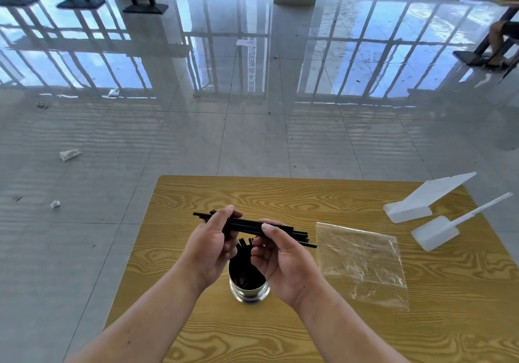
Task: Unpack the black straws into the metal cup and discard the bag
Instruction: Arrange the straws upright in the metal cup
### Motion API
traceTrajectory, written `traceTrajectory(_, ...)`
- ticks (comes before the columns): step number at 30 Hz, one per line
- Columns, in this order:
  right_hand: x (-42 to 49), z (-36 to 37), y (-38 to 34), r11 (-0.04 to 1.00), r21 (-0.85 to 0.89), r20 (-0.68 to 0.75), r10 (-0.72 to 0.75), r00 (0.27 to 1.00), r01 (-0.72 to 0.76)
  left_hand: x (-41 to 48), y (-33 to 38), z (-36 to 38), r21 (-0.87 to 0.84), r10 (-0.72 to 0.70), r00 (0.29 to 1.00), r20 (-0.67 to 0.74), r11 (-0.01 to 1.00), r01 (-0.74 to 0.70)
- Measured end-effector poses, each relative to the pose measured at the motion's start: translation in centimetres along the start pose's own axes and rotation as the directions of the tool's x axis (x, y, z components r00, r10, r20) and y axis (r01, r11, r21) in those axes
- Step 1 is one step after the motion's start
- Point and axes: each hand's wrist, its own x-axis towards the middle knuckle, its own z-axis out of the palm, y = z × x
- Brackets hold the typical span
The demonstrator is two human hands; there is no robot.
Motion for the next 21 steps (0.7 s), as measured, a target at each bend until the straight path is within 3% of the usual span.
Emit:
traceTrajectory(2,0.2,-0.5,-0.1,1.000,-0.001,0.009,0.003,1.000,-0.003,-0.1,0.4,0.2,0.049,0.057,0.997,-0.051,0.997,-0.054)
traceTrajectory(5,0.6,-2.2,-0.6,1.000,-0.004,-0.080,-0.023,0.997,0.023,-0.4,1.5,0.3,0.254,0.252,0.963,-0.095,0.942,-0.221)
traceTrajectory(7,0.9,-3.6,-1.1,0.996,-0.072,-0.200,-0.071,0.977,0.057,-0.6,2.7,0.3,0.404,0.377,0.924,-0.059,0.856,-0.323)
traceTrajectory(10,1.2,-5.3,-1.4,0.961,-0.262,-0.312,-0.175,0.934,0.093,-0.9,3.9,0.5,0.605,0.484,0.869,0.106,0.662,-0.443)
traceTrajectory(14,1.0,-5.8,-1.4,0.859,-0.495,-0.297,-0.305,0.905,0.127,-0.7,3.4,0.4,0.768,0.453,0.832,0.321,0.390,-0.508)
traceTrajectory(17,0.8,-5.9,-1.1,0.763,-0.623,-0.220,-0.379,0.899,0.170,-0.4,1.7,-0.5,0.838,0.414,0.820,0.395,0.203,-0.507)
traceTrajectory(19,0.7,-5.8,-0.7,0.694,-0.694,-0.166,-0.411,0.897,0.189,-0.2,0.5,-1.2,0.865,0.398,0.833,0.384,0.161,-0.475)
traceTrajectory(21,0.6,-5.7,0.0,0.612,-0.766,-0.099,-0.415,0.904,0.197,0.0,-0.7,-1.6,0.897,0.328,0.887,0.325,0.189,-0.399)
